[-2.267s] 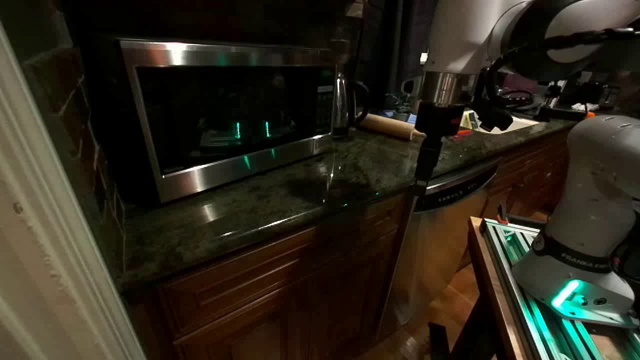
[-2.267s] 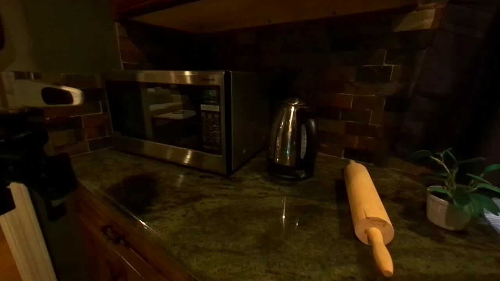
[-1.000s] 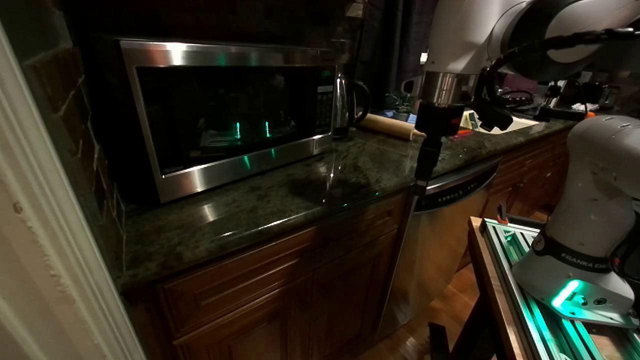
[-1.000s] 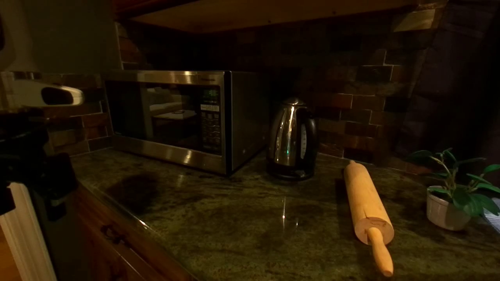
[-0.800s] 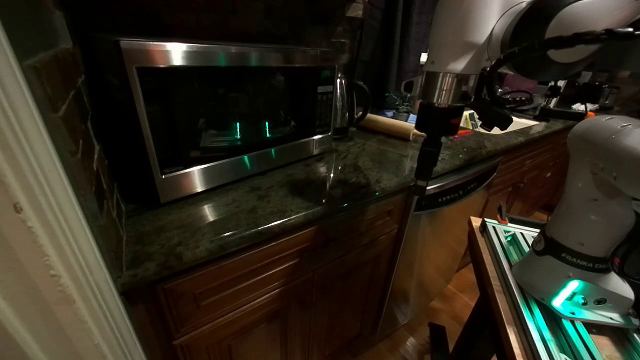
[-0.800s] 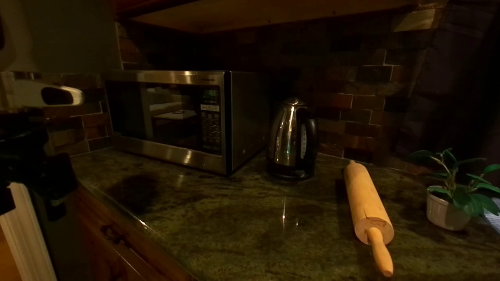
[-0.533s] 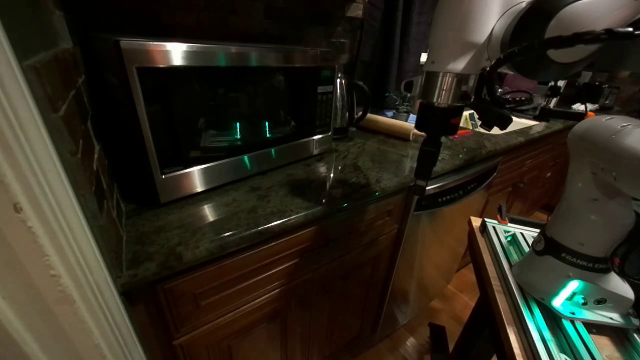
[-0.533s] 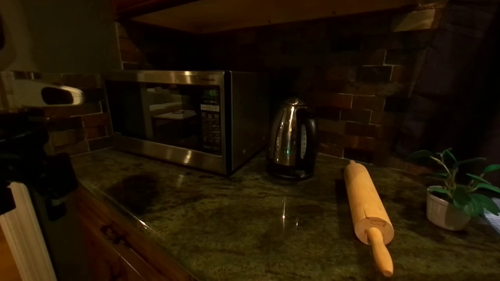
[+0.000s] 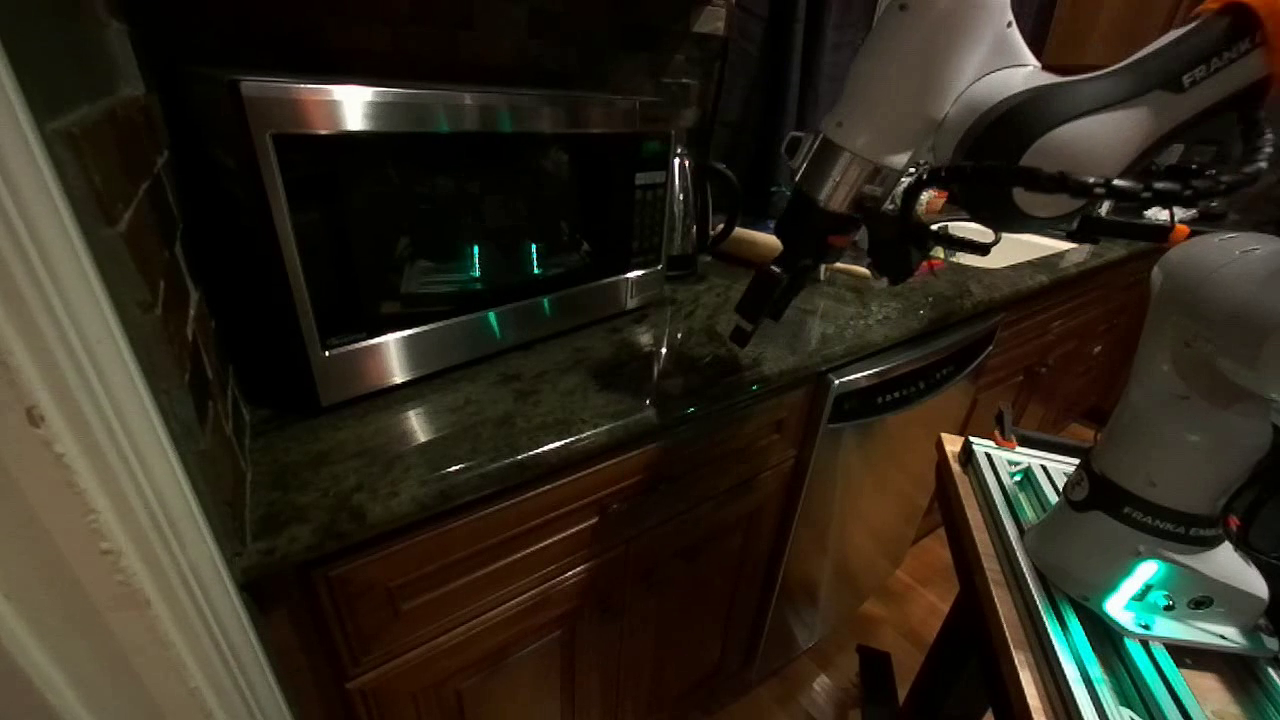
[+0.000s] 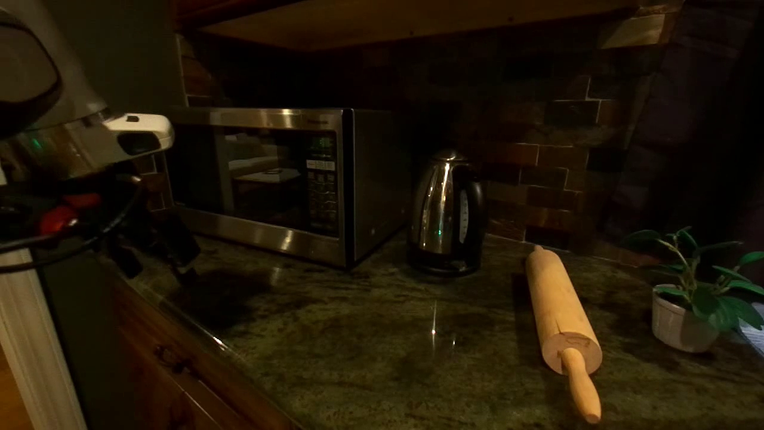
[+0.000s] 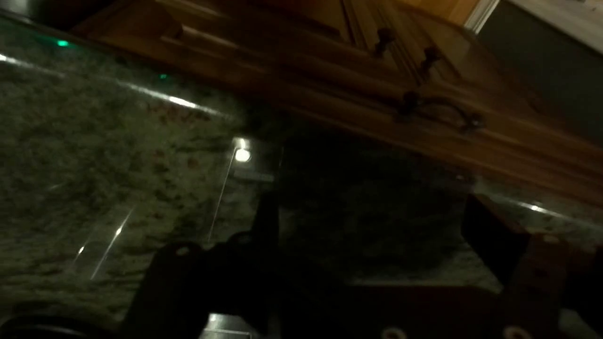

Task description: Open the microwave door.

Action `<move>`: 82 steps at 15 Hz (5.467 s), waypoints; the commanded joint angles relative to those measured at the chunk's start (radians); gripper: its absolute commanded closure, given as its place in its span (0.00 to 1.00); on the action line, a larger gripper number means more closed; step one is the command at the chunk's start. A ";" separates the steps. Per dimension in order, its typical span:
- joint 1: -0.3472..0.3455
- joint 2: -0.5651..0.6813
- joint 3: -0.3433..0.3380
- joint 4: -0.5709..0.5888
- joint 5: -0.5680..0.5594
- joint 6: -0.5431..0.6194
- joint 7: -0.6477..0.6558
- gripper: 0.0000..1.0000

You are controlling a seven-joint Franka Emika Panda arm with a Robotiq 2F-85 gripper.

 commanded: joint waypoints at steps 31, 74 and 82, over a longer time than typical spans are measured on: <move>-1.109 0.105 0.705 0.079 -0.813 0.621 0.709 1.00; -2.163 -0.126 1.855 0.217 0.125 1.261 0.079 1.00; -2.172 -0.145 1.859 0.221 0.140 1.283 0.061 1.00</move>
